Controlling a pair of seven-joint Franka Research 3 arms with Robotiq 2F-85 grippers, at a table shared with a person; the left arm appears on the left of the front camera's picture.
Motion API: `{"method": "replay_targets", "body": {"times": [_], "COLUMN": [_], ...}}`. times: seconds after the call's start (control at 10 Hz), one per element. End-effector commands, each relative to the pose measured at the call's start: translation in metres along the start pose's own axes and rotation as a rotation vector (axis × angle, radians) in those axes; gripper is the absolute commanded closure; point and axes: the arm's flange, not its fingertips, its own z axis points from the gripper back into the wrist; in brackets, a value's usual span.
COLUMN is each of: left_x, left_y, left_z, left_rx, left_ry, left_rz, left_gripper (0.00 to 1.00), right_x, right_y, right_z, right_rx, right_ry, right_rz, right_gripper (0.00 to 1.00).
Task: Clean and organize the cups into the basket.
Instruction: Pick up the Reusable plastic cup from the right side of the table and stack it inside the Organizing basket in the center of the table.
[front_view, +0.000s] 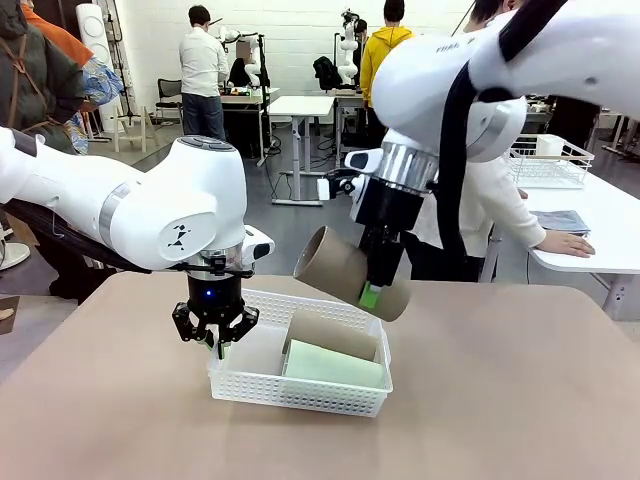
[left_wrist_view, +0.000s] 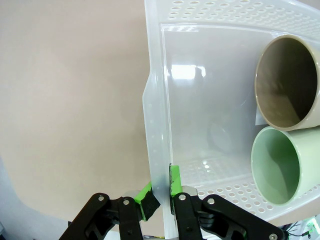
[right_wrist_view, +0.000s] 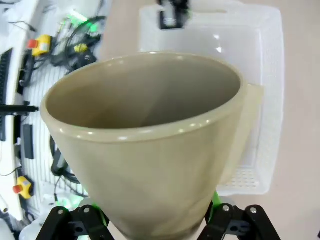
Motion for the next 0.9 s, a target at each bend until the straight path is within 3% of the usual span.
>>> {"method": "replay_targets", "body": {"times": [0.0, 0.4, 0.8], "left_x": [0.0, 0.0, 0.0], "left_y": [-0.002, -0.002, -0.002], "left_z": [0.003, 0.003, 0.003], "left_rx": [0.002, 0.002, 0.002], "left_ry": [-0.008, -0.008, -0.008], "left_rz": [0.022, 0.022, 0.022], "left_gripper": [1.0, 1.0, 1.0], "right_x": [0.009, 0.006, 0.002], "right_y": [-0.015, -0.031, -0.036], "right_z": [-0.013, -0.06, -0.083], "right_rx": [-0.086, -0.163, -0.115], "right_ry": [0.009, 0.063, 0.091], "right_rz": [-0.056, -0.055, -0.03], "right_gripper": [0.18, 0.18, 0.18]}}
